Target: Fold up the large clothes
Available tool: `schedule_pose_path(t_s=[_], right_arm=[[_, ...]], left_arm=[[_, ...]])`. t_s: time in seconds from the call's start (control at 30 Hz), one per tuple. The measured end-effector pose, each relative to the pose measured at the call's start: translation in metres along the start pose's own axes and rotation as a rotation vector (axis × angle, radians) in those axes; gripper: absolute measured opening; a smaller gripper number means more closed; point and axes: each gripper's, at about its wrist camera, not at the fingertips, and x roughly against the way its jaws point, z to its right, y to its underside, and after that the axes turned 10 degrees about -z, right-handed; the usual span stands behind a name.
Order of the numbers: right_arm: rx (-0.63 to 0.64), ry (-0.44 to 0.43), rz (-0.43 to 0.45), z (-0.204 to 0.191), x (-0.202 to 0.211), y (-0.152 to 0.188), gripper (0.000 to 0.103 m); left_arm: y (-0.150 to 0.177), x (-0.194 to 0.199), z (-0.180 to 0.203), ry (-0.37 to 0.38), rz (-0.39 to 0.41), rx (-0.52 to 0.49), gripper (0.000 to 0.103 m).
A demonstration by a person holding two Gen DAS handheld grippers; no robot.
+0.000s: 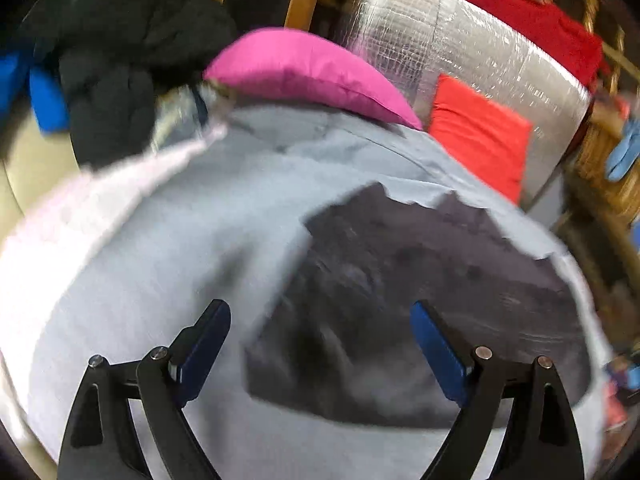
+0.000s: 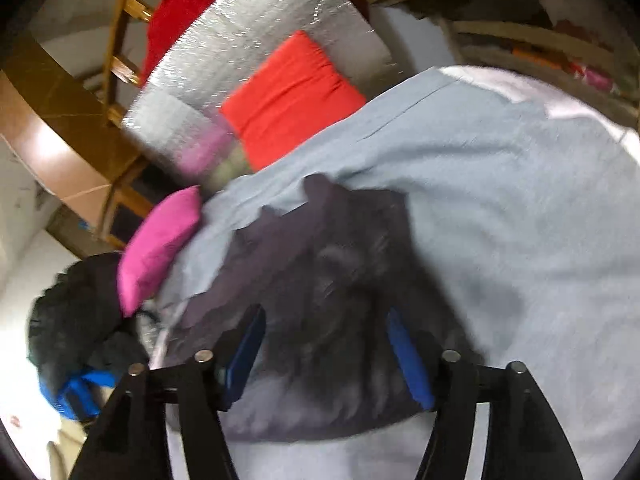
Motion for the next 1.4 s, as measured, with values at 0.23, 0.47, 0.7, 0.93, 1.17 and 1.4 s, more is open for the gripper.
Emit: schedule_pose_path(t_s=[0.23, 0.47, 0.7, 0.93, 1.17, 1.4], right_arm=[[-0.124, -0.197, -0.197, -0.002, -0.027, 0.053, 0.073], [-0.267, -0.191, -0.235, 0.022, -0.066, 0.067, 0.073], [-0.444, -0.223, -0.187, 0.063, -0.088, 0.044, 0.075], [-0.432, -0.241, -0.119, 0.053, -0.098, 0.028, 0.077], [-0.271, -0.144, -0.039, 0.040, -0.101, 0.022, 0.075], [0.009, 0.077, 0.053, -0.010, -0.089, 0.027, 0.042]], left_arm=[[0.051, -0.013, -0.012, 0.128, -0.153, 0.191, 0.092], [0.051, -0.047, -0.007, 0.146, -0.213, 0.284, 0.092], [0.034, -0.074, -0.003, 0.155, -0.197, 0.373, 0.096], [0.027, -0.080, 0.000, 0.162, -0.111, 0.404, 0.096], [0.025, -0.084, -0.001, 0.124, -0.066, 0.383, 0.071], [0.021, -0.057, 0.007, 0.152, 0.024, 0.337, 0.041]])
